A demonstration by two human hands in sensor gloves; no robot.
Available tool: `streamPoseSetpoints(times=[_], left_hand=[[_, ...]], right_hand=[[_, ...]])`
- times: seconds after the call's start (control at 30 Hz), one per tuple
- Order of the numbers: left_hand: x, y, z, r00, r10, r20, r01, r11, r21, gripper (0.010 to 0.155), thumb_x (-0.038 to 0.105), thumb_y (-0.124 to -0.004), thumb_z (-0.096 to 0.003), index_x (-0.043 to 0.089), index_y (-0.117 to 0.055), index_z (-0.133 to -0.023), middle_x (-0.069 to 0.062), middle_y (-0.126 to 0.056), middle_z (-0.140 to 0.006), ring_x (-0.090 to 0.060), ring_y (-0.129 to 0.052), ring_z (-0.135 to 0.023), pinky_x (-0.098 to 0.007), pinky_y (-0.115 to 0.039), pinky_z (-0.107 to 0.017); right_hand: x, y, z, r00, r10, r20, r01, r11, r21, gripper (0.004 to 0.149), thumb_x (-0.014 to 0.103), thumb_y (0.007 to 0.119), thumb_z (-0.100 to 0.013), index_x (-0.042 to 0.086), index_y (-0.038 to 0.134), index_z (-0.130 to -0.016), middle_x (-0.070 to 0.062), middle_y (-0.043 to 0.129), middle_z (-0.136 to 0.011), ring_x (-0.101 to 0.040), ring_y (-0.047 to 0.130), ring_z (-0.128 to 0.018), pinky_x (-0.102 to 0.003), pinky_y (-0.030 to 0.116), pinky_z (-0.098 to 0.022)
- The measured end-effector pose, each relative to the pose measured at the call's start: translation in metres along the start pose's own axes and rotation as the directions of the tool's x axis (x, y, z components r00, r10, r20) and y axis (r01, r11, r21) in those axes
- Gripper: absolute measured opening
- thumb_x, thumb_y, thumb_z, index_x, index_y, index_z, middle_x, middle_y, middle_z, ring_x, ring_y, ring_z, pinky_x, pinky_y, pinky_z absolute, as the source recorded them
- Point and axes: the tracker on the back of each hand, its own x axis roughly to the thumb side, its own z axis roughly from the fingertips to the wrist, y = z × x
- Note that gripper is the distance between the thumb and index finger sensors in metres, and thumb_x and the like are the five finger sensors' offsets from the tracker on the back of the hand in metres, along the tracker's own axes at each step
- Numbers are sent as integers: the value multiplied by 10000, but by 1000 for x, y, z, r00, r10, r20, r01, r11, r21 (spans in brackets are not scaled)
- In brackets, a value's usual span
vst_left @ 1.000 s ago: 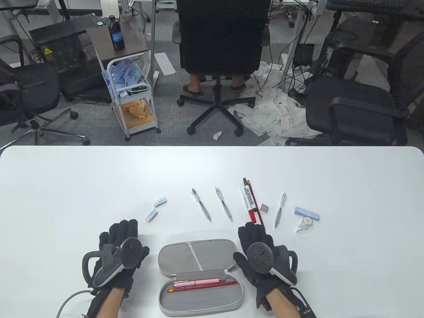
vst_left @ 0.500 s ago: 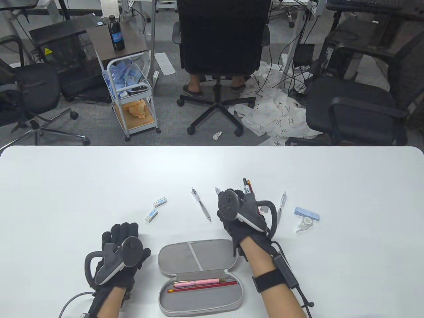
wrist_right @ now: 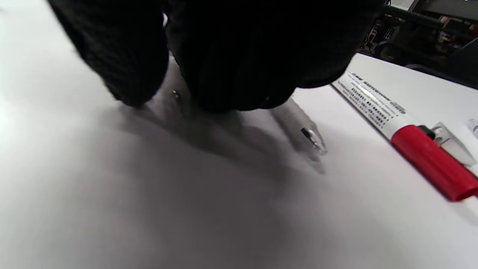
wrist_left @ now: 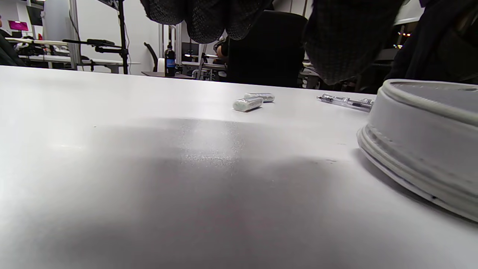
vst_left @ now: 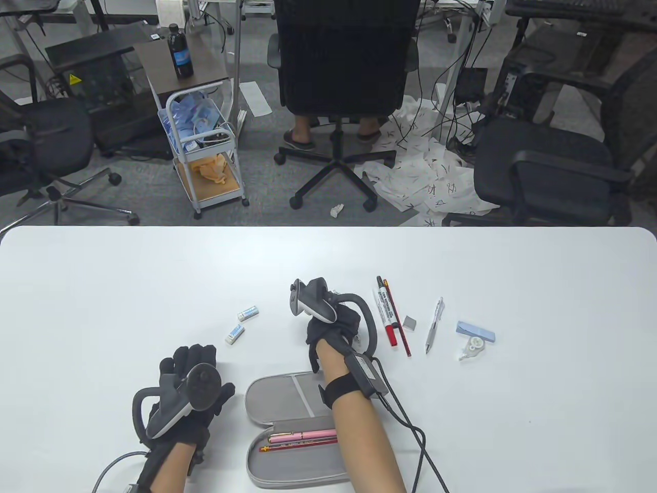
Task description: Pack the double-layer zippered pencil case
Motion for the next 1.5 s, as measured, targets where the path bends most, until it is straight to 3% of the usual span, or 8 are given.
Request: streamPoseSetpoints(times=[0.37, 0.43, 0.53, 0.87, 0.97, 1.1, 1.33, 1.5], left_hand=[[1, 0, 0, 1000, 11, 14, -11, 1000, -28, 845, 541, -872, -509, 131, -541, -1169, -179, -576, -1200, -474, -478, -1079, -598, -366, -743], [1, 0, 0, 1000, 11, 14, -11, 1000, -29, 842, 540, -871, -511, 133, -540, -1169, -179, -576, -1200, -476, -477, -1079, -598, -363, -743], [1, 0, 0, 1000, -1, 15, 2, 1000, -25, 839, 534, -870, -513, 129, -539, -1169, -182, -574, -1199, -479, -474, -1077, -600, -362, -742], [5, 3, 3, 1000, -22, 21, 23, 1000, -9, 831, 521, -864, -517, 115, -541, -1166, -194, -567, -1198, -486, -465, -1073, -599, -361, -740], [6, 3, 3, 999, -19, 27, 20, 1000, -9, 834, 524, -862, -517, 116, -537, -1168, -195, -563, -1199, -486, -461, -1074, -599, -360, -740], [6, 5, 4, 999, -3, 35, 4, 1000, -10, 826, 522, -861, -519, 114, -549, -1165, -191, -579, -1195, -484, -470, -1074, -599, -363, -740], [6, 5, 5, 999, -2, 39, 2, 1000, -12, 828, 520, -862, -519, 113, -544, -1166, -195, -572, -1196, -486, -465, -1073, -598, -362, -740], [3, 1, 2, 1000, 13, 27, -12, 999, -32, 828, 520, -858, -523, 111, -540, -1169, -196, -568, -1198, -489, -459, -1073, -600, -358, -740]], right_hand=[[-44, -32, 31, 976, -124, 182, 142, 985, -93, 469, 487, 844, -449, 229, 829, -840, 34, 966, -740, -180, 948, -626, -372, 818, -533], [-50, -41, 61, 847, -106, 521, 217, 964, -157, 471, 478, 842, -446, 234, 814, -847, 33, 947, -761, -199, 920, -664, -394, 788, -569], [-53, -33, 99, 694, -54, 718, 247, 955, -167, 460, 469, 867, -428, 229, 844, -821, 27, 972, -732, -208, 936, -648, -408, 799, -557], [-37, 26, 189, 537, 197, 821, -70, 979, -190, 463, 521, 880, -396, 269, 881, -784, 44, 1003, -708, -186, 968, -614, -398, 827, -536], [-50, 9, 175, 652, 165, 740, 70, 959, -276, 391, 451, 859, -429, 297, 877, -788, 60, 997, -733, -184, 964, -626, -394, 816, -542], [-92, -21, 114, 933, 29, 360, 157, 865, -477, 353, 439, 867, -423, 329, 891, -758, 87, 1005, -704, -140, 973, -598, -350, 835, -522], [-105, -16, 23, 1000, 1, 19, 4, 953, -302, 337, 496, 888, -388, 396, 907, -710, 122, 944, -635, -103, 907, -556, -333, 797, -529], [-85, 1, 0, 989, -148, 10, 148, 985, -85, 453, 560, 862, -387, 325, 897, -773, 79, 928, -676, -144, 889, -595, -368, 768, -556]])
